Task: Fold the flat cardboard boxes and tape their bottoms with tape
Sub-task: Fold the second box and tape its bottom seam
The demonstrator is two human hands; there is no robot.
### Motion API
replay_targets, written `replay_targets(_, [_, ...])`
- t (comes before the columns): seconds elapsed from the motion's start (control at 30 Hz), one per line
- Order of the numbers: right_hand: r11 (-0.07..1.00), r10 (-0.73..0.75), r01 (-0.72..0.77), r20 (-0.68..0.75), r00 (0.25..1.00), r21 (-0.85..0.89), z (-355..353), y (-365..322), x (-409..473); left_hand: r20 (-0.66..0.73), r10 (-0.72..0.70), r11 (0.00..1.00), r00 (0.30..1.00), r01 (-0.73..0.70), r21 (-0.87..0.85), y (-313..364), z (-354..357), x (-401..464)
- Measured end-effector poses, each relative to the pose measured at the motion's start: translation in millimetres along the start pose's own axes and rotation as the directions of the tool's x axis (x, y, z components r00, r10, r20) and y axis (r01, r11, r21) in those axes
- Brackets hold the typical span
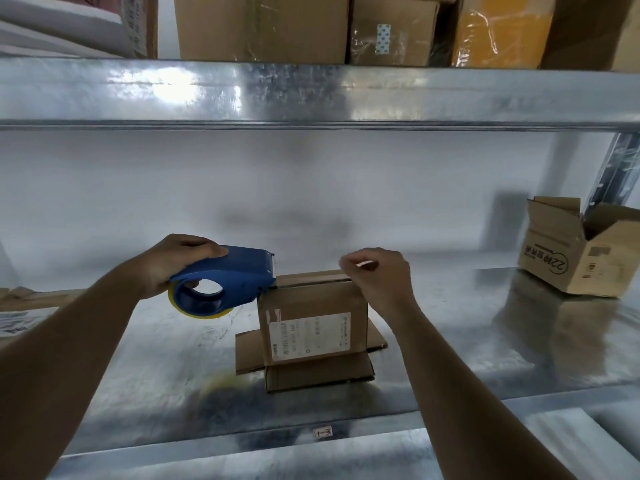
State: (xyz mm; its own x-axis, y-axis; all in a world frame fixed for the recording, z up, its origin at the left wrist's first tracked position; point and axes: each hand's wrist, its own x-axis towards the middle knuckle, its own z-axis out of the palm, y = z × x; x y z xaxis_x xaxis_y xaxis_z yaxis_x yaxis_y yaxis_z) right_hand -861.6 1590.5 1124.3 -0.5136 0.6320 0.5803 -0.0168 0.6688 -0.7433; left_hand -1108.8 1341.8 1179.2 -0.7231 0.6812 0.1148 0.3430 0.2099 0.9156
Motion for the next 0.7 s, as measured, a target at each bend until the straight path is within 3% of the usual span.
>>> replay_targets(0.1, [0.915, -0.105, 0.184, 0.228, 0.968, -0.358, 14, -17, -1, 0.008, -0.019, 1.000, 1.000, 0.019, -0.021, 2, -1, -3])
replay_targets(0.17, [0.833, -0.140, 0.260, 0.268, 0.953, -0.489, 22, -20, -5, 0.017, -0.035, 0.999, 0.999, 0.035, -0.037, 3, -2, -6])
replay_targets(0.3, [0.813, -0.264, 0.400, 0.343, 0.901, -0.423, 33, -18, -20, 0.017, -0.053, 0.995, 0.998, 0.054, -0.081, 4, -4, -8])
replay_targets(0.7, [0.845, -0.086, 0.219, 0.280, 0.956, -0.488, 37, -25, -24, 0.046, -0.075, 0.994, 0.996, 0.078, -0.079, 26, -8, -22])
